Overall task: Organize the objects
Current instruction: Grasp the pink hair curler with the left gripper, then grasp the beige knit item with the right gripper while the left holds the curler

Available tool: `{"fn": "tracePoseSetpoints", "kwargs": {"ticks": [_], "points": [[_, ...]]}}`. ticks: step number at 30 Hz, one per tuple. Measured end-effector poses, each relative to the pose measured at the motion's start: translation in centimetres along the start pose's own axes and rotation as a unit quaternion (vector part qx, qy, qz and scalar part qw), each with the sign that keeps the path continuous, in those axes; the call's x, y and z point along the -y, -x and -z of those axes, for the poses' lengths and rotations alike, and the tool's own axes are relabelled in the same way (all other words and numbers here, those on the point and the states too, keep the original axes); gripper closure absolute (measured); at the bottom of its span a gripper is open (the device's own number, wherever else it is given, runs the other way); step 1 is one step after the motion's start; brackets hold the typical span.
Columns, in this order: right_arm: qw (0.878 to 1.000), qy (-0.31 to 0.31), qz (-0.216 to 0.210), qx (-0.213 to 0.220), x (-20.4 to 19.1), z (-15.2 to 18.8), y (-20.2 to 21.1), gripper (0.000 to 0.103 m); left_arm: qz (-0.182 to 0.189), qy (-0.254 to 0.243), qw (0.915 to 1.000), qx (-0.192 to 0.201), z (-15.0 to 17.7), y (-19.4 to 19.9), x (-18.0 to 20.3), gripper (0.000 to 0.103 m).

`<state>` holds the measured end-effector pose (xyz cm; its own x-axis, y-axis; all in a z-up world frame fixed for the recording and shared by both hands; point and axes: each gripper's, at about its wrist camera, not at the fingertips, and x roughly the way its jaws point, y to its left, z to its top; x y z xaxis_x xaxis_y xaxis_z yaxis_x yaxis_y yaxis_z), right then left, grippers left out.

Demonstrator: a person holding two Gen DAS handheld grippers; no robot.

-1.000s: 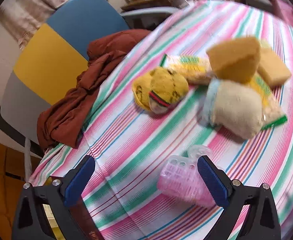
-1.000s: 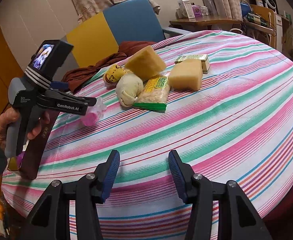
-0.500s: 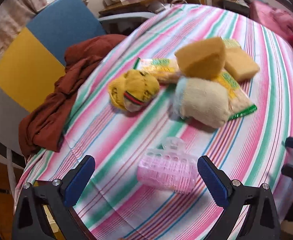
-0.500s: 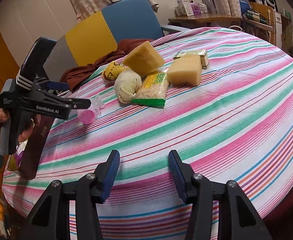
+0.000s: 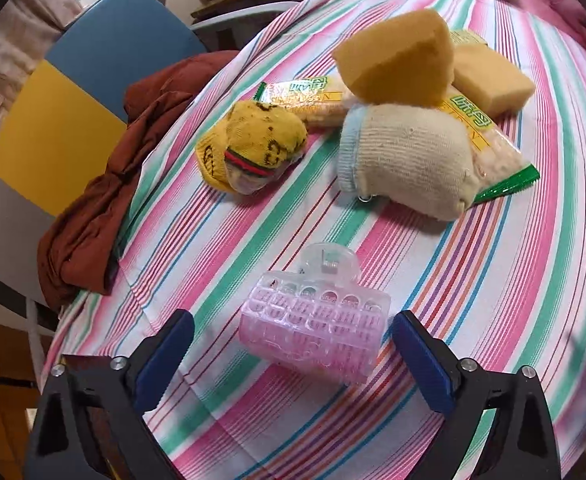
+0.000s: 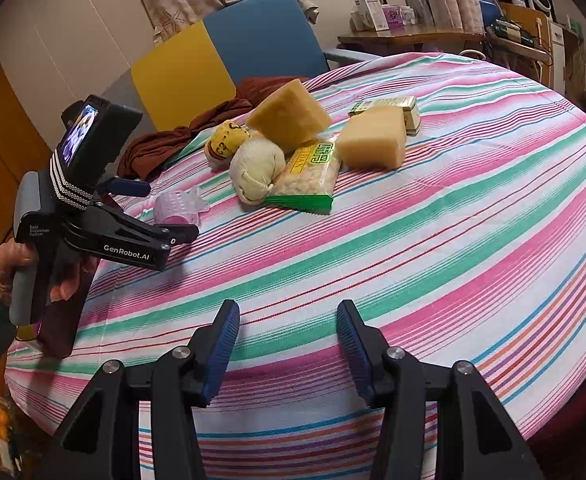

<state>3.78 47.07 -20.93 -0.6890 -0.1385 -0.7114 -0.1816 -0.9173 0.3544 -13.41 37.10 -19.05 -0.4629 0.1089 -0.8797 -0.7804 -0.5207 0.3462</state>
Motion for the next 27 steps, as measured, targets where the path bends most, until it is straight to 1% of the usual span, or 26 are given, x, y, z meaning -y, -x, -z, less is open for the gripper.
{"fn": "tracePoseSetpoints", "kwargs": {"ticks": [2, 5, 6, 13, 16, 18, 21, 23, 25, 27], "points": [[1.0, 0.0, -0.002, 0.0, -0.1, 0.0, 0.0, 0.052, 0.012, 0.013, 0.9998, -0.001, 0.5, -0.4, -0.7, 0.011], [1.0, -0.002, -0.004, 0.0, -0.2, 0.1, 0.1, 0.052, 0.033, 0.035, 0.9988, -0.003, 0.5, -0.6, -1.4, 0.029], [1.0, -0.001, -0.004, 0.0, -0.2, 0.1, 0.1, 0.052, 0.039, 0.042, 0.9984, -0.003, 0.2, -0.6, -1.6, 0.029], [1.0, 0.003, -0.004, 0.002, -0.4, -0.1, 0.3, 0.052, 0.034, 0.042, 0.9985, 0.007, 0.6, -0.2, -1.4, 0.03], [1.0, 0.005, -0.005, 0.007, -0.4, -0.8, 0.4, 0.052, 0.03, 0.056, 0.9979, 0.013, 0.9, 0.4, -1.8, 0.03], [1.0, 0.012, -0.004, 0.013, -0.5, -1.5, 0.6, 0.052, 0.03, 0.065, 0.9972, 0.019, 1.4, 1.2, -2.1, 0.03], [0.999, 0.024, -0.004, 0.021, -0.8, -3.1, 0.7, 0.052, 0.017, 0.074, 0.9965, 0.033, 2.2, 2.9, -2.4, 0.03], [0.999, 0.039, -0.003, 0.026, -1.3, -4.3, 0.5, 0.052, 0.022, 0.089, 0.9949, 0.041, 3.0, 4.1, -2.7, 0.03], [0.998, 0.06, 0.001, 0.033, -2.1, -5.8, 0.1, 0.052, 0.035, 0.097, 0.9936, 0.047, 4.0, 5.5, -2.8, 0.03], [0.996, 0.082, 0.003, 0.029, -3.1, -7.3, -0.8, 0.052, 0.032, 0.099, 0.9927, 0.06, 5.0, 6.6, -2.9, 0.03]]}}
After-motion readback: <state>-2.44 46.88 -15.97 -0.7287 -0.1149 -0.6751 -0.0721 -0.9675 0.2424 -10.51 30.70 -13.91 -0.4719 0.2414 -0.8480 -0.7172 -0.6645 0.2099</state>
